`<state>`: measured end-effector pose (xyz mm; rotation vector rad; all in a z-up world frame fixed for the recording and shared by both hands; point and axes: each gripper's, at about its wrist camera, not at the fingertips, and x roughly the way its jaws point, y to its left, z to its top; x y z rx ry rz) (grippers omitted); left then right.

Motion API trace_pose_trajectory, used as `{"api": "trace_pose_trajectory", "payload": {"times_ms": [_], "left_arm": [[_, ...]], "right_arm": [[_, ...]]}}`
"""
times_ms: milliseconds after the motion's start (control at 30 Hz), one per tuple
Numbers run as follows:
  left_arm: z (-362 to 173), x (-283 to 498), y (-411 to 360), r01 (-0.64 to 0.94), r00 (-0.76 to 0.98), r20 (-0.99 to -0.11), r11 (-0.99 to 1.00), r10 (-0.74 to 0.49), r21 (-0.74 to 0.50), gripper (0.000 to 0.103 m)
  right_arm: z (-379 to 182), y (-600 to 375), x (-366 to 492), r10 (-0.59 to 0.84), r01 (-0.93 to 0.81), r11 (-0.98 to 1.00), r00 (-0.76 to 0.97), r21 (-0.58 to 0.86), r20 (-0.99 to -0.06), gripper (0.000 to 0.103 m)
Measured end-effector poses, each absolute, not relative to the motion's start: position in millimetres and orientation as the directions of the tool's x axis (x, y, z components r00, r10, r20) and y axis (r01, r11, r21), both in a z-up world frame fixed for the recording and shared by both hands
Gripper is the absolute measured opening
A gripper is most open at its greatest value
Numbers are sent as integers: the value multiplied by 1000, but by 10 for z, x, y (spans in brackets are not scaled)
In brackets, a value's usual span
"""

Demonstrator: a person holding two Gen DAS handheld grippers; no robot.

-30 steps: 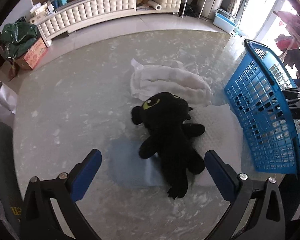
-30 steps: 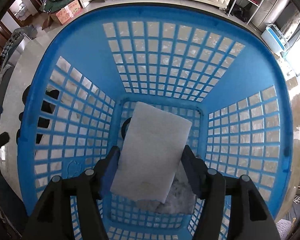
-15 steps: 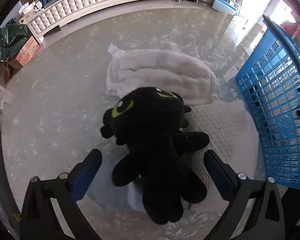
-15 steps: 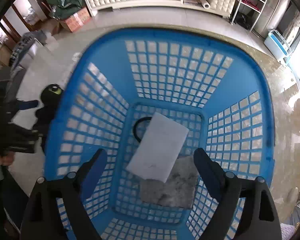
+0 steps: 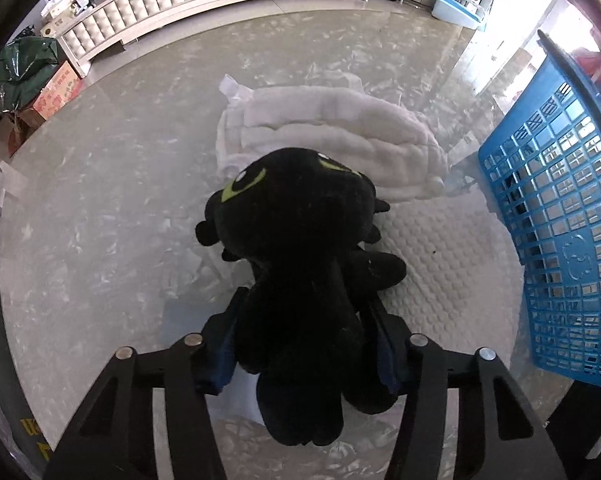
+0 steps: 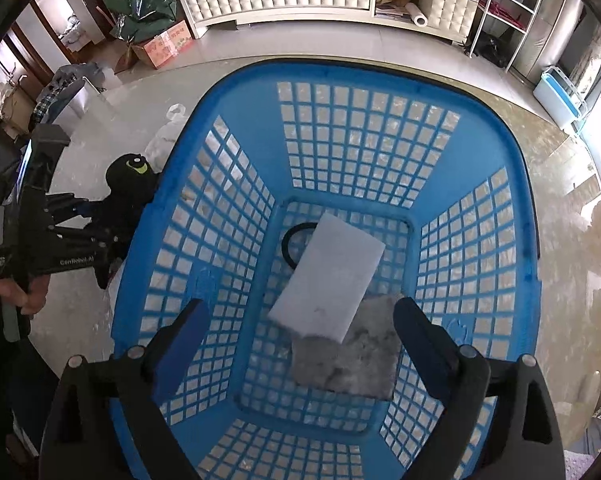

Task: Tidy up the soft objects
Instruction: 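Grasp the black plush dragon with the left gripper and lift it, then lower the black plush dragon into the basket and open the left gripper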

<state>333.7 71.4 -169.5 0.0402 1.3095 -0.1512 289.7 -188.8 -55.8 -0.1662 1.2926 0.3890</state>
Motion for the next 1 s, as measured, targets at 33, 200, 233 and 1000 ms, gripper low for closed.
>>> {"api": "trace_pose_trajectory", "payload": {"times_ms": [33, 200, 233, 1000], "left_arm": [[-1647, 3308, 701, 131, 256, -963, 990, -88, -56, 52], [-1362, 3157, 605, 140, 288, -952, 988, -109, -70, 52], [-1315, 3125, 590, 143, 293, -949, 987, -114, -74, 52], [51, 2353, -232, 272, 456, -859, 956, -231, -112, 52]], "right_arm": [[-543, -1905, 2875, 189, -365, 926, 222, 98, -957, 93], [-451, -1947, 2780, 190, -354, 930, 235, 98, -953, 93], [-424, -1969, 2753, 188, -351, 931, 239, 95, -953, 93], [-60, -2550, 2073, 173, -214, 972, 354, 100, -919, 100]]}}
